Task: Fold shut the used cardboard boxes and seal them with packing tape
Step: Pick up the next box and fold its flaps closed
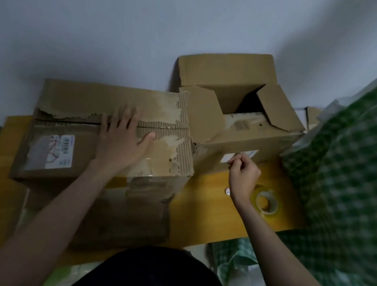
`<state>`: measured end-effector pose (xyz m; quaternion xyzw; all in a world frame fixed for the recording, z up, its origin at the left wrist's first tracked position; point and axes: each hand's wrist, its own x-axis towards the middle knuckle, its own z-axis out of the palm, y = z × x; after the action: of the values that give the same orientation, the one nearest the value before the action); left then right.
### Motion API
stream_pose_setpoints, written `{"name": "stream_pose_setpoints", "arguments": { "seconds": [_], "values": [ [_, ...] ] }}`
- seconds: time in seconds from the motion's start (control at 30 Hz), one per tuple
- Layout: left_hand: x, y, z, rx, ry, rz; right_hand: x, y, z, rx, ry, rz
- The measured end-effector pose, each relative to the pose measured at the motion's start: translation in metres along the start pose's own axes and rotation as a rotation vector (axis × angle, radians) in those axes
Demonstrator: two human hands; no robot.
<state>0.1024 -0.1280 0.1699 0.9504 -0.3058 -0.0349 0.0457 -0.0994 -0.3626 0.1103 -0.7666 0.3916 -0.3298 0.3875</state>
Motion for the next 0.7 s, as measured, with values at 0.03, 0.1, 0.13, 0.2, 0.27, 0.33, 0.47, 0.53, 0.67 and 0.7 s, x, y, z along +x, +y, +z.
{"name": "stream_pose_setpoints", "arguments": {
  "seconds": [0.03,0.1,0.13,0.2,0.27,0.33,0.47,0.53,0.67,0.7],
  "values": [
    [0.001,-0.001,-0.001,-0.004,-0.002,-0.005,0.002,0.022,-0.007,-0.083,0.017,0.078],
    [-0.002,-0.002,0.002,-0.009,0.006,-0.013,0.009,0.079,-0.017,-0.284,-0.058,0.286],
    [-0.004,-0.002,0.004,-0.010,0.016,-0.017,0.011,0.105,-0.023,-0.398,-0.158,0.409],
    [-0.005,-0.001,0.006,-0.011,0.030,-0.024,0.016,0.155,-0.036,-0.591,-0.396,0.618],
    [-0.006,-0.004,0.004,-0.020,0.029,-0.022,0.014,0.185,-0.047,-0.699,-0.563,0.696],
    [-0.005,-0.004,0.003,-0.025,0.023,-0.028,0.011,0.199,-0.054,-0.775,-0.658,0.676],
    [-0.008,-0.004,0.005,-0.027,0.060,-0.058,0.008,0.210,-0.052,-0.875,-0.670,0.530],
    [-0.009,-0.003,0.006,-0.024,0.065,-0.057,0.006,0.210,-0.047,-0.890,-0.634,0.442],
    [-0.009,-0.001,0.004,-0.038,0.085,-0.070,-0.008,0.205,-0.024,-0.899,-0.641,0.286],
    [-0.008,0.000,0.004,-0.048,0.088,-0.074,-0.012,0.204,-0.017,-0.884,-0.657,0.238]
  ]
}}
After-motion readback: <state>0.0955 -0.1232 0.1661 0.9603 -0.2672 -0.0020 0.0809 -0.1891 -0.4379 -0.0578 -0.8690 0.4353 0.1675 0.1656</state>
